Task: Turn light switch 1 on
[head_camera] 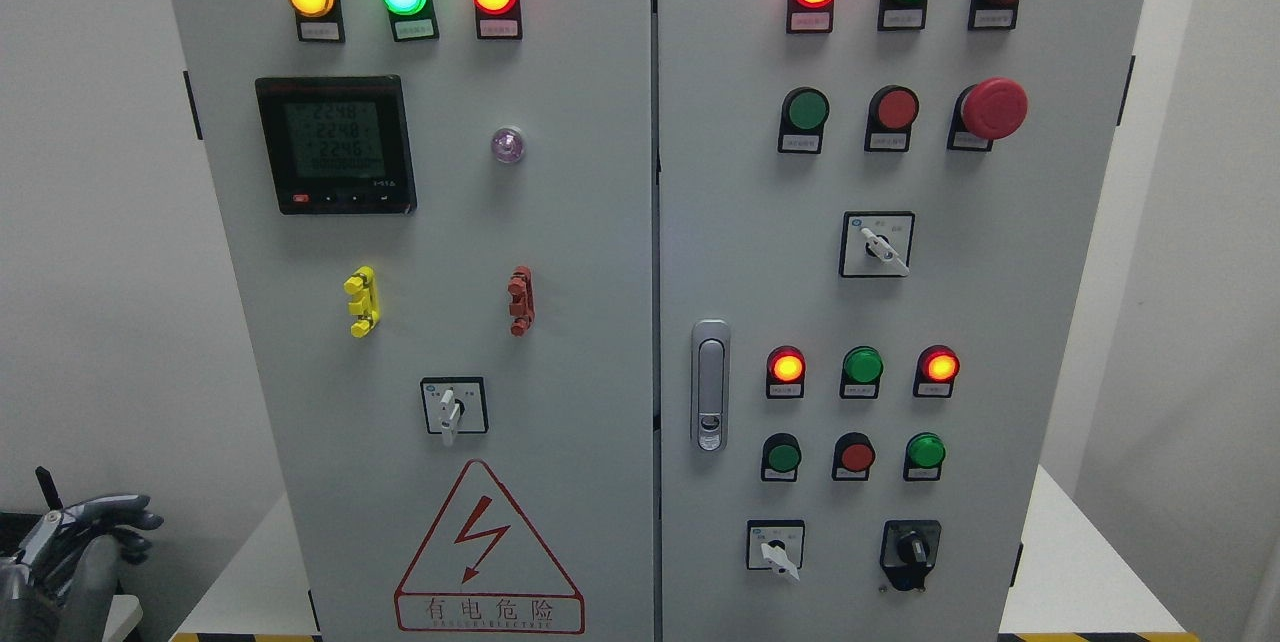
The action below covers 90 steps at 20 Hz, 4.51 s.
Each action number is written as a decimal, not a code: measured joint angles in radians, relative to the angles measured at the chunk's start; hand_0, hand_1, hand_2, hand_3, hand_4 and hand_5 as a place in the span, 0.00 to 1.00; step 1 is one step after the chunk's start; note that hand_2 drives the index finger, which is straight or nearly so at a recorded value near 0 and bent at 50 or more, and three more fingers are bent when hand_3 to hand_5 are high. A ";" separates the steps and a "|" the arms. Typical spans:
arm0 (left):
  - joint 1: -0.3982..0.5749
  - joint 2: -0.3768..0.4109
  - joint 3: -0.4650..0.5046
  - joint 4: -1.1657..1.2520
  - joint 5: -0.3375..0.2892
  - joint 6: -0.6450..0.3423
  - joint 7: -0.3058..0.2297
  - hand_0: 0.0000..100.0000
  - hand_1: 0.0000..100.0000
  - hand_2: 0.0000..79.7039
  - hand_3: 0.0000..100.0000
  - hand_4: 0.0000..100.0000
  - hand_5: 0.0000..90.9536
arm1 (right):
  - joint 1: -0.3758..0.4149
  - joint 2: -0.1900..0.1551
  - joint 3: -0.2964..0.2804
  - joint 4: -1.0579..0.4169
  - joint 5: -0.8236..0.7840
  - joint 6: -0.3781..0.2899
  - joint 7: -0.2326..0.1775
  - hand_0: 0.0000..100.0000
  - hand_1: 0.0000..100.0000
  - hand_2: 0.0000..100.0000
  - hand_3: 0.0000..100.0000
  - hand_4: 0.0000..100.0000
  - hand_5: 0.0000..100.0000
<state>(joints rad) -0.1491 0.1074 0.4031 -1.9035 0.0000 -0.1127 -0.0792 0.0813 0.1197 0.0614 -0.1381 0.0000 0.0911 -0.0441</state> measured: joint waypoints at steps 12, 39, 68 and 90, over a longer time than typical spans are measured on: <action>-0.010 -0.022 -0.186 -0.065 -0.029 0.124 0.169 0.09 0.28 0.60 0.67 0.71 0.71 | 0.000 0.000 0.000 0.000 0.000 0.000 0.000 0.12 0.39 0.00 0.00 0.00 0.00; -0.122 -0.148 -0.441 -0.088 -0.248 0.496 0.410 0.05 0.36 0.66 0.72 0.74 0.74 | 0.000 0.000 0.000 0.000 0.000 0.000 0.000 0.12 0.39 0.00 0.00 0.00 0.00; -0.191 -0.195 -0.505 -0.027 -0.240 0.574 0.547 0.12 0.49 0.66 0.74 0.75 0.75 | 0.000 0.000 0.000 0.000 0.000 0.000 0.000 0.12 0.39 0.00 0.00 0.00 0.00; -0.267 -0.205 -0.532 0.014 -0.206 0.638 0.561 0.15 0.49 0.65 0.74 0.75 0.75 | 0.000 0.000 0.000 0.000 0.000 0.000 0.000 0.12 0.39 0.00 0.00 0.00 0.00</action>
<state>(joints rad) -0.4161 -0.0972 -0.1284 -1.8896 -0.2058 0.5251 0.4823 0.0813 0.1197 0.0614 -0.1381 0.0000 0.0911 -0.0441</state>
